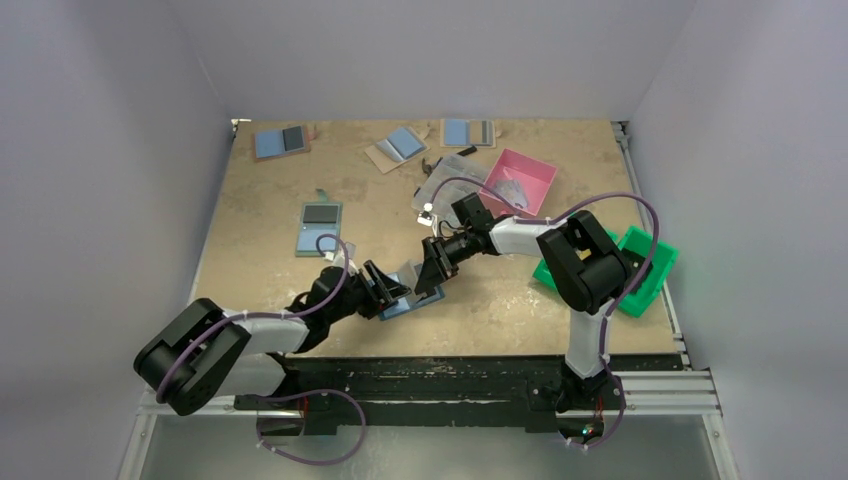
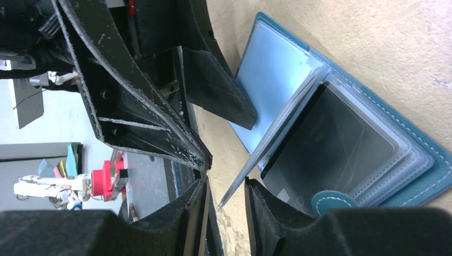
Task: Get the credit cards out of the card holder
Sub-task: Remove the credit card from the card holder.
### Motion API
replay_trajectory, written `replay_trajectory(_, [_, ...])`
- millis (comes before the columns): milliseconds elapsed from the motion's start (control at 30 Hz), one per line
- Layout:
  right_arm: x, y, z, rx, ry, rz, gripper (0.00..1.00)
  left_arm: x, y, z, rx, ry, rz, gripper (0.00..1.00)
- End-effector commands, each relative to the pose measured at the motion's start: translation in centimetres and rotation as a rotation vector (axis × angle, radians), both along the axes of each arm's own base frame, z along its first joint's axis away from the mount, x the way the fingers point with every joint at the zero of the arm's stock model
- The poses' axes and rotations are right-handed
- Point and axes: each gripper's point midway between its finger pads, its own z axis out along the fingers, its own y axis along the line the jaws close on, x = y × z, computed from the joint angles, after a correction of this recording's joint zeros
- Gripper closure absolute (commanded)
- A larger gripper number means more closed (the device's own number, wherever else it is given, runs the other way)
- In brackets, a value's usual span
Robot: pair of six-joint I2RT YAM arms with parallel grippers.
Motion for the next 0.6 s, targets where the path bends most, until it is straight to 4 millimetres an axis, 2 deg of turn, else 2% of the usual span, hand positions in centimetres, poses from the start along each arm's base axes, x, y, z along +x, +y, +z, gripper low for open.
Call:
replay_trajectory(0, [-0.01,0.5,1.27,0.065,0.003,0.025,0.65,0.63,-0.46,1.14,-0.058,-0.032,0.006,0.38])
replay_trajectory(167, [-0.32,0.58,1.76,0.089,0.023,0.035,0.69,0.66,-0.48,1.25,-0.079,-0.031,0.012,0.35])
replay_trajectory(567, [-0.02,0.56,1.41,0.065,0.026,0.009,0.76,0.76,-0.23,1.52,-0.106,-0.04,0.028,0.31])
